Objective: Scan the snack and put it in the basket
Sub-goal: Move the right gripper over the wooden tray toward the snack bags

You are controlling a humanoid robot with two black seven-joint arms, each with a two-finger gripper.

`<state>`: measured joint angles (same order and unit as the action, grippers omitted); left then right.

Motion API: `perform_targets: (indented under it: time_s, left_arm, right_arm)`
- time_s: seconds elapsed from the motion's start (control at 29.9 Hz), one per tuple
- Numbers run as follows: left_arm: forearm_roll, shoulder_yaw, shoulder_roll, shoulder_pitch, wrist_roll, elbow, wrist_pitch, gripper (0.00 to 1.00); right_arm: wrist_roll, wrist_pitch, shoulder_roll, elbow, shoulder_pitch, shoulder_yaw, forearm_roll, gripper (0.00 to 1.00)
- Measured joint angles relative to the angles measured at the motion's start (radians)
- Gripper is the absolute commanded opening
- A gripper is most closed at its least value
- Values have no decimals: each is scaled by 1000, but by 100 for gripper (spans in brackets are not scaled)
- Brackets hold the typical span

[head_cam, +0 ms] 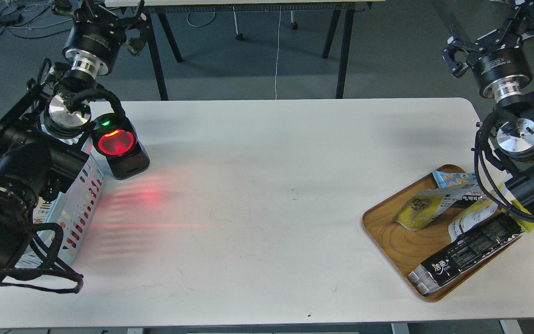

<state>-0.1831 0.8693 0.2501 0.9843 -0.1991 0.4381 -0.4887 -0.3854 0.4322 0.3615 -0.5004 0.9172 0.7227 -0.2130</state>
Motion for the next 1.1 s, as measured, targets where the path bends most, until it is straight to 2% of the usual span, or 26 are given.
perform_targets:
  time_s: [0.27, 0.43, 0.57, 0.8, 1.1]
  left_arm:
    - [1, 0, 9, -5, -3, 0, 0, 99]
    - [2, -6, 12, -1, -2, 9, 0, 99]
    - [2, -7, 8, 1, -2, 10, 0, 99]
    - [2, -8, -2, 3, -1, 12, 0, 99]
    - [2, -7, -3, 4, -2, 13, 0, 99]
  right_arm:
    - [10, 1, 25, -42, 79, -99, 13, 99]
    - [5, 14, 159, -139, 235, -291, 112, 99]
    - [0, 11, 260, -286, 386, -489, 285, 99]
    - [-14, -35, 423, -615, 678, -846, 766, 98]
    - [-99, -165, 465, -992, 989, -1289, 1353, 93]
